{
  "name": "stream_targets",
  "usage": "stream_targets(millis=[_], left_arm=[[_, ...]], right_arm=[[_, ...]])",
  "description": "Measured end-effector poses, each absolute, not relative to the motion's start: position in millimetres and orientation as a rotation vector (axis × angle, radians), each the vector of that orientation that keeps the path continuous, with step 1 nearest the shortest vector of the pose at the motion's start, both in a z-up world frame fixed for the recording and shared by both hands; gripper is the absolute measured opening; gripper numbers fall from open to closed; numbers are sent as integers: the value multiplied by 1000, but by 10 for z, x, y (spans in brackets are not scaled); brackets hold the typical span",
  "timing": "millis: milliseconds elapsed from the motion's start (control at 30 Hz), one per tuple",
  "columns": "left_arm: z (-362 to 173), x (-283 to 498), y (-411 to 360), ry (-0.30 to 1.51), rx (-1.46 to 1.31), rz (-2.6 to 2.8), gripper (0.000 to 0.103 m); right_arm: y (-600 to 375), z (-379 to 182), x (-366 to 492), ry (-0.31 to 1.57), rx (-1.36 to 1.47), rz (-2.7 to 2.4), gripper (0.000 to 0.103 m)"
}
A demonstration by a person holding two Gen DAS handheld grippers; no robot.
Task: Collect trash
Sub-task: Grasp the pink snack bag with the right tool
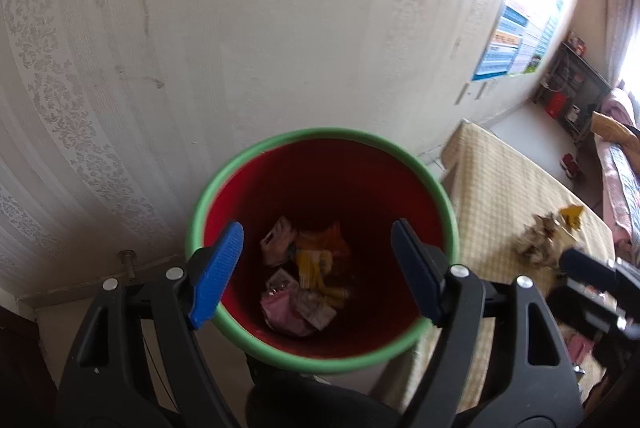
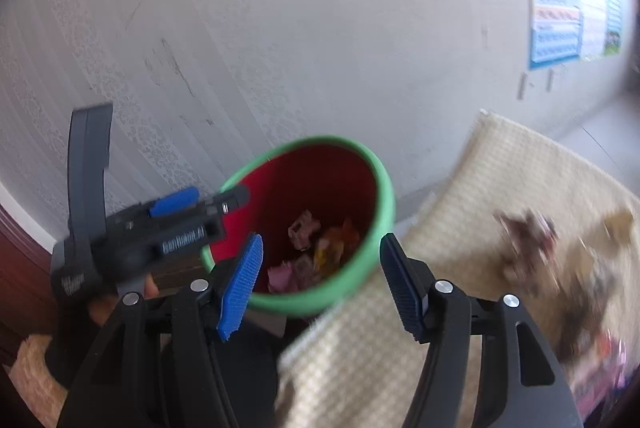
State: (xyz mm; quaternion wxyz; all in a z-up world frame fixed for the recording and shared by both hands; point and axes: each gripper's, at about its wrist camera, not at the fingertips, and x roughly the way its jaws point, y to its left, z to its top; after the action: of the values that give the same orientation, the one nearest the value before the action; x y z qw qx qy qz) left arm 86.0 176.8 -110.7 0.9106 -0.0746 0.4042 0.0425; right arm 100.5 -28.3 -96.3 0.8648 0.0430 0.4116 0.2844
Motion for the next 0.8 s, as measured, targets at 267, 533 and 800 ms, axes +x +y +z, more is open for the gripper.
stream_targets(millis=[267,533,800], left_arm=[[-1049,644,1227,837,-110,-27,74],[-1137,483,638,887,-80,-129,74],[-1135,409,229,888,-29,-175,74]], right_arm=[[-1168,-1035,450,874,96,375,61],[-2265,-1491,363,962,355,96,63],[-2582,-2058,573,1066,567,70,75]])
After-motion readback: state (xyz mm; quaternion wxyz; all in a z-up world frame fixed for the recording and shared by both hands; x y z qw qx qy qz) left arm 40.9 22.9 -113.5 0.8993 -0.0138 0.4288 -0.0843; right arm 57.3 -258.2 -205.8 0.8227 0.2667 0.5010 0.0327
